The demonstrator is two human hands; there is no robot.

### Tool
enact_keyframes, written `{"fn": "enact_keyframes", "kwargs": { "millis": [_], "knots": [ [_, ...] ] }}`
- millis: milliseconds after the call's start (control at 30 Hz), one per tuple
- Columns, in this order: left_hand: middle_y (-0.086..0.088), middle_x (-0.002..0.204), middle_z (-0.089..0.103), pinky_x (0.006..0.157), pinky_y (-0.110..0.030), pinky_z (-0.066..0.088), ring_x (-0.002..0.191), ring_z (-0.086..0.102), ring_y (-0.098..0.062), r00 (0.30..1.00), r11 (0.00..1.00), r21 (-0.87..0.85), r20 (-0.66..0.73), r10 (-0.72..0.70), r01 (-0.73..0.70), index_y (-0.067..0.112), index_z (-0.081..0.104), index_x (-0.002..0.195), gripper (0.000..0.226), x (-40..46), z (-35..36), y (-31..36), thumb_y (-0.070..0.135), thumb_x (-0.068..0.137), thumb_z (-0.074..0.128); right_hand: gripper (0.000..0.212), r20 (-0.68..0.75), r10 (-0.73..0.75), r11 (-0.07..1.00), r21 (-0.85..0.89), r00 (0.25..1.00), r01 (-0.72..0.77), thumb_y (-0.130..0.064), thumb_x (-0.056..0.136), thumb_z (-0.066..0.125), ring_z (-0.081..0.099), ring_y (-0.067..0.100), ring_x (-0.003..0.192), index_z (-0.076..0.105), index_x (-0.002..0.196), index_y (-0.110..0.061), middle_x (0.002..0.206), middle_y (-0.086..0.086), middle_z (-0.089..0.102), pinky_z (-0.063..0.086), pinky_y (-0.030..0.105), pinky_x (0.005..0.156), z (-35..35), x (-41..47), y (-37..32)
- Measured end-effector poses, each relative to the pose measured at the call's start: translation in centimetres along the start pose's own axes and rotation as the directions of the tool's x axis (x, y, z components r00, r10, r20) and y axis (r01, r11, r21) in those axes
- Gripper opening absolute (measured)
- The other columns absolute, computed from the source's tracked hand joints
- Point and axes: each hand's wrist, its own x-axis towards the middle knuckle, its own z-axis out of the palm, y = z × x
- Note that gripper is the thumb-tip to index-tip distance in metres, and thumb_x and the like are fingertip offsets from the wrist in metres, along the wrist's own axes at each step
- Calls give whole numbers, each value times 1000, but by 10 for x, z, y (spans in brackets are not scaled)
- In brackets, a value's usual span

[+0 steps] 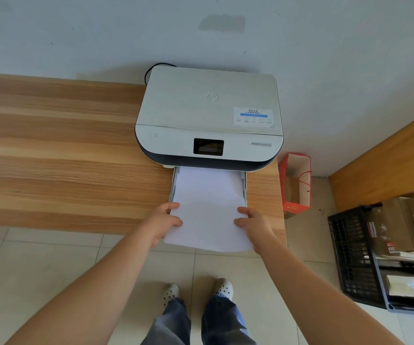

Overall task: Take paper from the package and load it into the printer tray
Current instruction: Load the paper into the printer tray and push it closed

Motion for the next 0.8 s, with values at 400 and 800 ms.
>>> {"fn": "enact_keyframes", "kwargs": {
  "millis": [400, 800],
  "knots": [
    [-6, 126, 46, 83, -29, 43, 108, 50, -20, 998, 983, 172, -23, 66, -61, 24, 53, 133, 61, 16, 2, 6, -5, 80, 63, 38, -48, -28, 998, 51, 998, 31, -3, 87, 63, 66, 28, 92, 61, 117, -26, 110, 2, 64, 58, 43, 82, 6, 16, 1],
    [-1, 124, 43, 82, -30, 43, 111, 47, -19, 990, 968, 217, -42, 137, -125, 26, 51, 133, 60, 27, -4, 20, -4, 82, 62, 37, -86, -78, 995, 54, 993, 82, -5, 89, 61, 66, 21, 88, 60, 119, -27, 104, -5, 63, 59, 39, 77, 11, 23, -14]
  ]
}}
